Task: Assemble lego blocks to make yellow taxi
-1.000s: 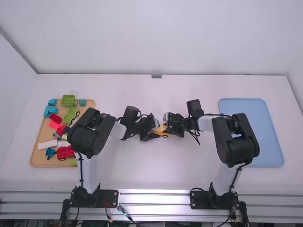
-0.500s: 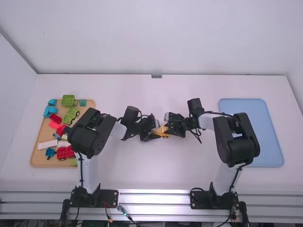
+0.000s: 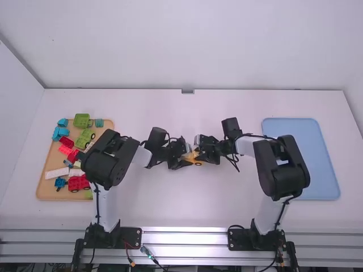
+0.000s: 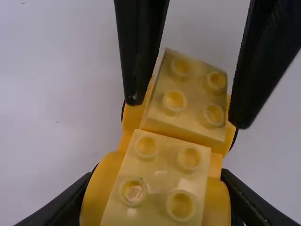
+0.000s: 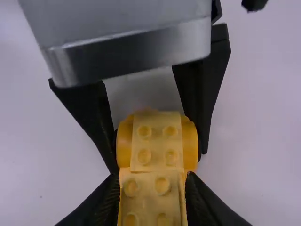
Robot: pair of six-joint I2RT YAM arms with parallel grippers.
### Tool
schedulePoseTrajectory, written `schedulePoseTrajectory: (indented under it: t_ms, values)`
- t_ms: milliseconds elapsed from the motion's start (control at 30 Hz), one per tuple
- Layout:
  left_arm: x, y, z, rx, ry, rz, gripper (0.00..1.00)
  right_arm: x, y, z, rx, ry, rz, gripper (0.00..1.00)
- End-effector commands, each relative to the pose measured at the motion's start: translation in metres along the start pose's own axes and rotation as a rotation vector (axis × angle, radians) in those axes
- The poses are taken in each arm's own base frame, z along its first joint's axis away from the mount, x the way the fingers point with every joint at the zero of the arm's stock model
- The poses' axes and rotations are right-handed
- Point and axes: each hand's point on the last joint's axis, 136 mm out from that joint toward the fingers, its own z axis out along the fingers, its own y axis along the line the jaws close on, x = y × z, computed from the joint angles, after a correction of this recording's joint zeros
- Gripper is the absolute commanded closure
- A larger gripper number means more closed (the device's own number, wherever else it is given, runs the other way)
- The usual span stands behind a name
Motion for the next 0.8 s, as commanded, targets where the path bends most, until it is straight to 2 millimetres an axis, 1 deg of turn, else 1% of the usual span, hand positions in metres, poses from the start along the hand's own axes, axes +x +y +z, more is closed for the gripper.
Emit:
schedulePoseTrajectory:
  t_ms: [0, 33, 133, 167, 233, 300, 333, 367, 400, 433, 467, 500, 533, 667, 767]
  values:
    - [0.028, -0.01, 0.004, -0.003, 0.087, -0.068, 0.56, 0.003, -0.001, 0.004, -0.007, 0.008, 0.023, 0.62]
    - [0.028, -0.01, 0.004, -0.003, 0.087, -0.068, 0.56, 0.003, -0.002, 0.003, -0.005, 0.006, 0.025, 0.56]
    - [0.028, -0.01, 0.004, -0.003, 0.087, -0.068, 0.56, -0.003, -0.004, 0.001, -0.002, -0.03, 0.008, 0.43]
    - [0.028, -0.01, 0.004, -0.003, 0.087, -0.068, 0.56, -0.007, -0.004, 0.001, -0.004, -0.048, 0.0, 0.42]
    - [0.028, -0.01, 0.004, -0.003, 0.087, -0.068, 0.56, -0.015, -0.008, -0.002, -0.003, -0.093, -0.017, 0.35]
    - [0.028, -0.01, 0.004, -0.003, 0.087, -0.068, 0.56, -0.022, -0.012, -0.008, -0.001, -0.135, -0.034, 0.32]
    - [0.028, -0.01, 0.004, -0.003, 0.087, -0.067, 0.56, -0.024, -0.012, -0.01, -0.003, -0.148, -0.044, 0.32]
    - [0.028, -0.01, 0.004, -0.003, 0.087, -0.067, 0.56, -0.027, -0.013, -0.013, -0.001, -0.16, -0.052, 0.34]
    - [0.028, -0.01, 0.004, -0.003, 0.087, -0.067, 0.56, -0.028, -0.013, -0.014, 0.0, -0.161, -0.053, 0.39]
    - [0.028, -0.01, 0.004, -0.003, 0.087, -0.067, 0.56, -0.027, -0.013, -0.013, 0.001, -0.157, -0.041, 0.54]
    - [0.028, -0.01, 0.004, -0.003, 0.087, -0.067, 0.56, -0.026, -0.015, -0.013, 0.007, -0.148, -0.037, 0.73]
    - [0.028, -0.009, 0.004, -0.004, 0.087, -0.067, 0.56, -0.024, -0.016, -0.013, 0.011, -0.137, -0.031, 0.89]
    - [0.028, -0.01, 0.004, -0.003, 0.087, -0.068, 0.56, -0.019, -0.017, -0.014, 0.021, -0.115, -0.01, 0.99]
    - [0.028, -0.009, 0.004, -0.004, 0.087, -0.068, 0.56, -0.005, -0.017, -0.01, 0.035, -0.036, 0.019, 1.0]
    - [0.028, -0.009, 0.004, -0.004, 0.087, -0.067, 0.56, -0.002, -0.012, -0.005, 0.022, 0.0, 0.028, 1.0]
